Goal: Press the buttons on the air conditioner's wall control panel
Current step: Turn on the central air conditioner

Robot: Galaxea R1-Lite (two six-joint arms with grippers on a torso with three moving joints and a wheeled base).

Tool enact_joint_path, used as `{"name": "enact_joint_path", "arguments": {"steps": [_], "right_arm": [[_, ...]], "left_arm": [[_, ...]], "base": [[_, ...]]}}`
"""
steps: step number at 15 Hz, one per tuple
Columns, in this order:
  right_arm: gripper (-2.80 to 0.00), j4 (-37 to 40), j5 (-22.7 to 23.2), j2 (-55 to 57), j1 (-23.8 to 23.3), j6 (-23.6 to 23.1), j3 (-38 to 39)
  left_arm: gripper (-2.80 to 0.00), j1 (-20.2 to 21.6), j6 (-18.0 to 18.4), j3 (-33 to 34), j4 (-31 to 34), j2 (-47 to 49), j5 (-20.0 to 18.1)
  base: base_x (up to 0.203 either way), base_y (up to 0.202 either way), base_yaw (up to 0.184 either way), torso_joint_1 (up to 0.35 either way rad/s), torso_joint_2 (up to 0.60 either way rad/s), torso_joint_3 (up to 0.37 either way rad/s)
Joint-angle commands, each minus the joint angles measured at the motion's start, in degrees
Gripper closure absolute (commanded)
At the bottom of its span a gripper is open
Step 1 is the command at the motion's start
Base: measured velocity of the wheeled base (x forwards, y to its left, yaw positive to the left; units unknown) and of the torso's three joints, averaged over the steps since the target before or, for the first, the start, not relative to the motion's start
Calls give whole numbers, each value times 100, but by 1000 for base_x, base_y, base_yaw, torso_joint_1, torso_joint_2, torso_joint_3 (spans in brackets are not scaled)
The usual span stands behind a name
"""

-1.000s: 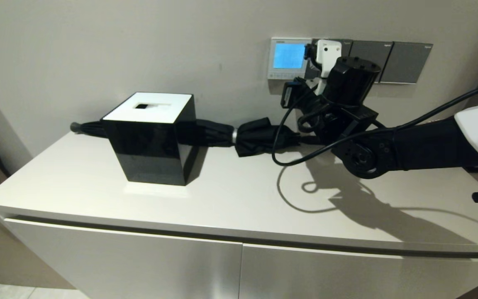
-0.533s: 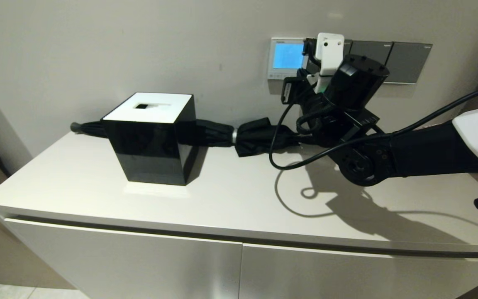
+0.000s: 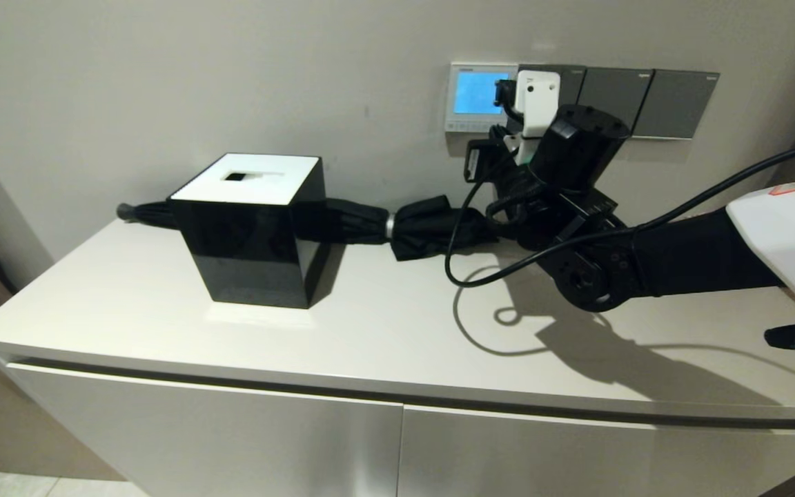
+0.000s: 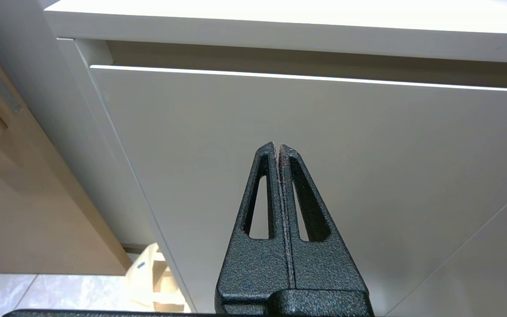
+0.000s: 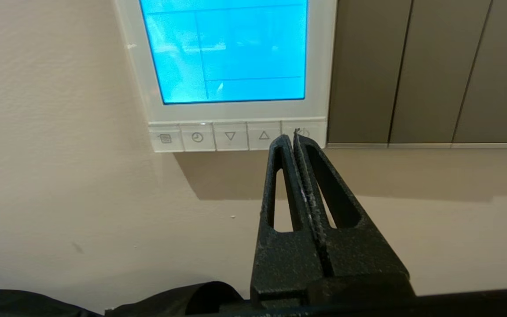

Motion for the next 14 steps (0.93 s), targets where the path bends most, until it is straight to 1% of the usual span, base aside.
{"name": "enact_joint_path", "arguments": {"steps": [1,11,14], "right_arm": [[0,-48,-5,37,-11,-8,-2],[0,-39,39,151,-178,-8,-116],[0,-5,40,256,-204,-8,-292]], "left_arm": [[0,2,3,0,2,9,0],[0,2,3,0,-5,0,0],[0,2,3,0,-3,5,0]], "base": [[0,0,0,0,0,0],[0,0,0,0,0,0],[0,0,0,0,0,0]]}}
